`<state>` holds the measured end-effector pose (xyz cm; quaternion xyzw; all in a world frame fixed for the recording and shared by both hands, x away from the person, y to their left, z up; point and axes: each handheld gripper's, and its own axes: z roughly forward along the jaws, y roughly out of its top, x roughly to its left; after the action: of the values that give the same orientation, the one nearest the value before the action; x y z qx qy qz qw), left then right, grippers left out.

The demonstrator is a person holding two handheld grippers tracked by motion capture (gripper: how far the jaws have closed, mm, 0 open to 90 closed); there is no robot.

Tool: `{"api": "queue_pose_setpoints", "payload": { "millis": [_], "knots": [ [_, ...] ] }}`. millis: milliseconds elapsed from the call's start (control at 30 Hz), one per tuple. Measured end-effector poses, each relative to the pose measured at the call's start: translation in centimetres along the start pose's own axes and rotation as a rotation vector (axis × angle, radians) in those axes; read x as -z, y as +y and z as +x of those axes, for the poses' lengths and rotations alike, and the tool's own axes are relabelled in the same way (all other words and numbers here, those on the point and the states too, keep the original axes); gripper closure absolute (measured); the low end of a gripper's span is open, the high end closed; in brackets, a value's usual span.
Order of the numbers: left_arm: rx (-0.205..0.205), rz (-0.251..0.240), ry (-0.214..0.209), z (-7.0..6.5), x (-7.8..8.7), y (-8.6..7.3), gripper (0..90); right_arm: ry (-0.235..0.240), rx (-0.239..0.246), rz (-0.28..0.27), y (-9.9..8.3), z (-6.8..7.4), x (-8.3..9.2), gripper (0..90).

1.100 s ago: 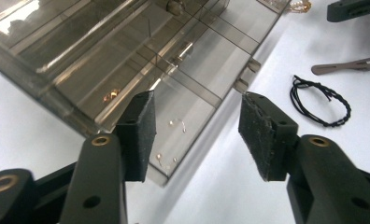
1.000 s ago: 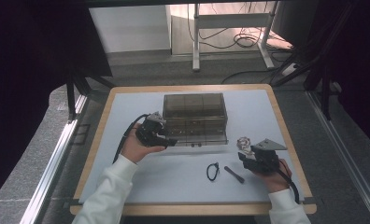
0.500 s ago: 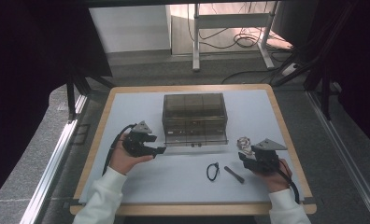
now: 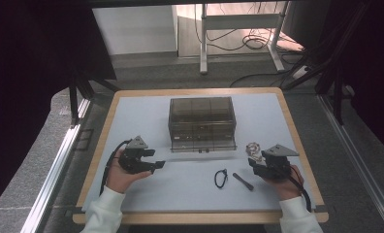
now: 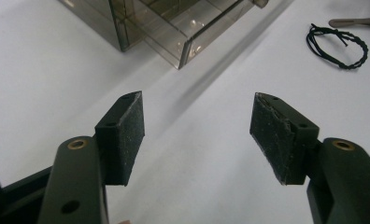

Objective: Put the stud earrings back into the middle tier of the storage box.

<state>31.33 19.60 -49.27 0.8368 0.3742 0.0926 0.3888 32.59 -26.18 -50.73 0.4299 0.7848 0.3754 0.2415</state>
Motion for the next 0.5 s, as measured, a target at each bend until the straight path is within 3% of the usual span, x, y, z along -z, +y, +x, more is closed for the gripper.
{"api": "queue_pose_setpoints", "payload": {
  "millis": [500],
  "knots": [
    [0.028, -0.001, 0.002, 0.24, 0.04, -1.04, 35.2, -0.001, 0.004, 0.002, 0.01, 0.03, 0.08, 38.6]
  ]
}}
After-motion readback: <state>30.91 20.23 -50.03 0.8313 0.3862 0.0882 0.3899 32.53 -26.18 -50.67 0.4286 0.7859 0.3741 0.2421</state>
